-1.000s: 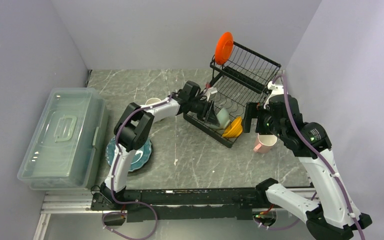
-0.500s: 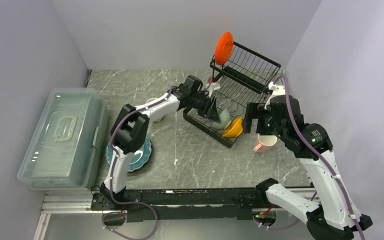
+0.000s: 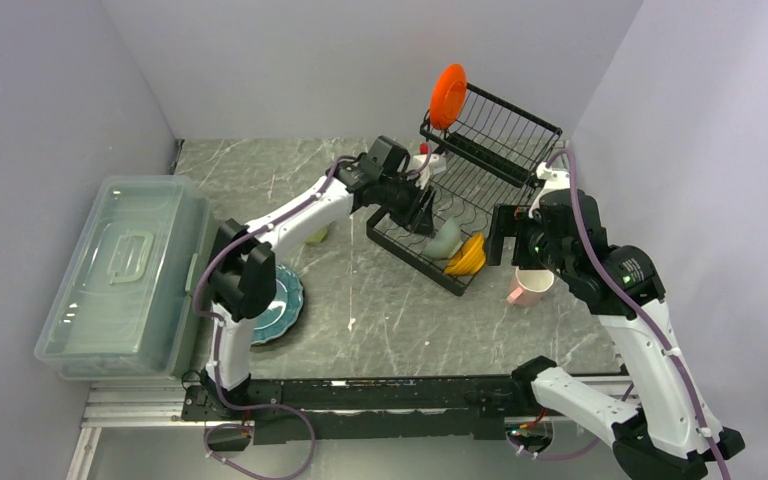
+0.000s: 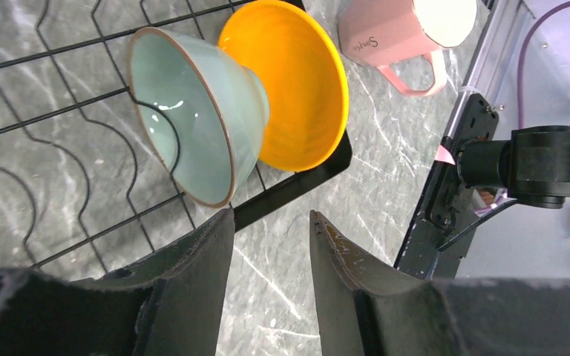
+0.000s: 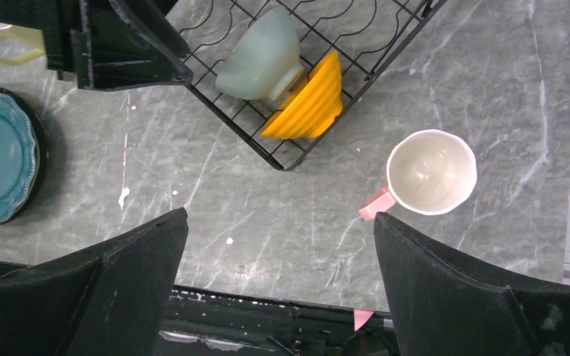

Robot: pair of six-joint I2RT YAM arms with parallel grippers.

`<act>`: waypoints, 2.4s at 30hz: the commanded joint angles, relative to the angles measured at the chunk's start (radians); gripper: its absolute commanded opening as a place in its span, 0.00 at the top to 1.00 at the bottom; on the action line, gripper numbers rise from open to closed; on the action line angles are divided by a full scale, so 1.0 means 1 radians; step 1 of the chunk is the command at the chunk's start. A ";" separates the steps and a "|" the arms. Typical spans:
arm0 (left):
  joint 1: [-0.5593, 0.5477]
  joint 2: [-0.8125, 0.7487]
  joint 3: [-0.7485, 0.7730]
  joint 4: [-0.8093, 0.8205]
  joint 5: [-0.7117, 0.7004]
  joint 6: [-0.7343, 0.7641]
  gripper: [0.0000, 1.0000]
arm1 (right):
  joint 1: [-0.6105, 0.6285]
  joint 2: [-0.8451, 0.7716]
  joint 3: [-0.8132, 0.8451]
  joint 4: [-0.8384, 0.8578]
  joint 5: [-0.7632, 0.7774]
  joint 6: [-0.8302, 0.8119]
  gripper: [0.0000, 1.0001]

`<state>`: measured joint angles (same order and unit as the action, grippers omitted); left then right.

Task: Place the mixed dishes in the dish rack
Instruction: Insert the bowl into the dish rack, then pick up the cup at the center of the board.

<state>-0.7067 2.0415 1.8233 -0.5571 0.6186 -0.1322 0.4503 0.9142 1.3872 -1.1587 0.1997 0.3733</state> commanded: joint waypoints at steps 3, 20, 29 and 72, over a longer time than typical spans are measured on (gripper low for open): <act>-0.016 -0.124 0.040 -0.149 -0.171 0.110 0.53 | 0.002 -0.001 0.035 0.011 0.012 -0.014 0.00; -0.055 -0.369 -0.052 -0.453 -0.676 0.200 0.50 | 0.002 0.031 0.033 0.056 -0.034 -0.028 0.00; -0.011 -0.399 -0.086 -0.513 -0.808 0.189 0.44 | 0.005 0.061 -0.005 0.128 -0.181 -0.028 0.00; 0.291 -0.100 -0.165 -0.320 -0.607 0.206 0.60 | 0.076 0.037 -0.123 0.170 -0.144 0.013 0.00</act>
<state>-0.4175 1.9446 1.6489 -0.8986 -0.0212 0.0673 0.5217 0.9672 1.2663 -1.0073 0.0322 0.3923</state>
